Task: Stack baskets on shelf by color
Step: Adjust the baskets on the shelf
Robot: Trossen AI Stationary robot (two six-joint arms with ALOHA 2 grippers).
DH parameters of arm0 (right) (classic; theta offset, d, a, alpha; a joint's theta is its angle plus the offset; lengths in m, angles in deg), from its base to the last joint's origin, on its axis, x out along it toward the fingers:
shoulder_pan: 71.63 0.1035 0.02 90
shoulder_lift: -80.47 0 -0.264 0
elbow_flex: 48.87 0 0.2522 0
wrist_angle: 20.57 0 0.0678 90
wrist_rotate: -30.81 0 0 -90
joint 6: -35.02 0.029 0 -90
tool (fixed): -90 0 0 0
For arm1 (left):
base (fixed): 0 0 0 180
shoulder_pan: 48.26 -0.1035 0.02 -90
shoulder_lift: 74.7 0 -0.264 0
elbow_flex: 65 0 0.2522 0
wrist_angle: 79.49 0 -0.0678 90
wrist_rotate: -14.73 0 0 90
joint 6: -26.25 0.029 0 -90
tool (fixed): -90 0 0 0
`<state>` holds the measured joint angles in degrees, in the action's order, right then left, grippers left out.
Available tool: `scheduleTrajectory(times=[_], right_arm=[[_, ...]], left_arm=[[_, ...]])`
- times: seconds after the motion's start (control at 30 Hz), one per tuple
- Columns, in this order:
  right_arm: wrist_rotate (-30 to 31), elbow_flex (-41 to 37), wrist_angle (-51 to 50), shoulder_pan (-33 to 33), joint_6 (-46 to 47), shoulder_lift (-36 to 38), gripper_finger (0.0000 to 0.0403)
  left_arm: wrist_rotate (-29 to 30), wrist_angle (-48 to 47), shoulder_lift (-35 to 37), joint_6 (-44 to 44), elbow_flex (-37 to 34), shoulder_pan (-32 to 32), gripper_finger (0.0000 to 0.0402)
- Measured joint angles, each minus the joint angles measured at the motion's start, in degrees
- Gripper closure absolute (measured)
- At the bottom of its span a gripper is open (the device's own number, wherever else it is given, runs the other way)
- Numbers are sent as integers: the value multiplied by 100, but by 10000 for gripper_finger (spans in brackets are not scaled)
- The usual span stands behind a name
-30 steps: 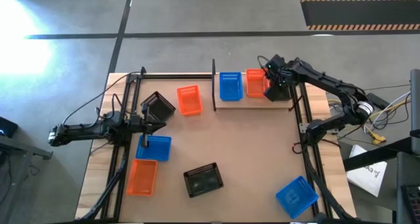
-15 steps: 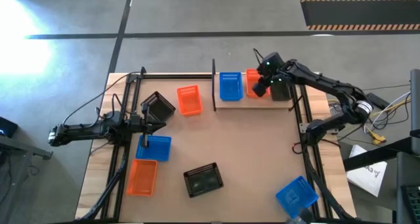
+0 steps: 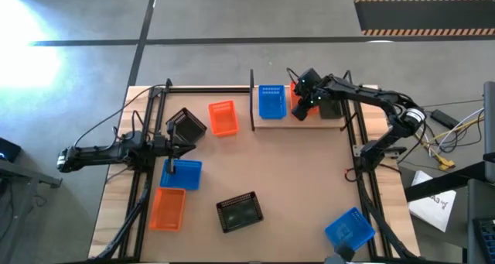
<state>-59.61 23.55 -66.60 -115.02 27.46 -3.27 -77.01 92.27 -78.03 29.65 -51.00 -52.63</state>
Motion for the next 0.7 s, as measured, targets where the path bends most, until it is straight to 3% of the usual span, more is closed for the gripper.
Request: scheduleTrajectory(times=[0.47,0.7], right_arm=[[2,2,-95,759,-453,97,371],[389,2,43,827,-318,227,371]], left_arm=[[0,0,-2,0,1,1,402],[0,-2,-1,0,0,0,402]])
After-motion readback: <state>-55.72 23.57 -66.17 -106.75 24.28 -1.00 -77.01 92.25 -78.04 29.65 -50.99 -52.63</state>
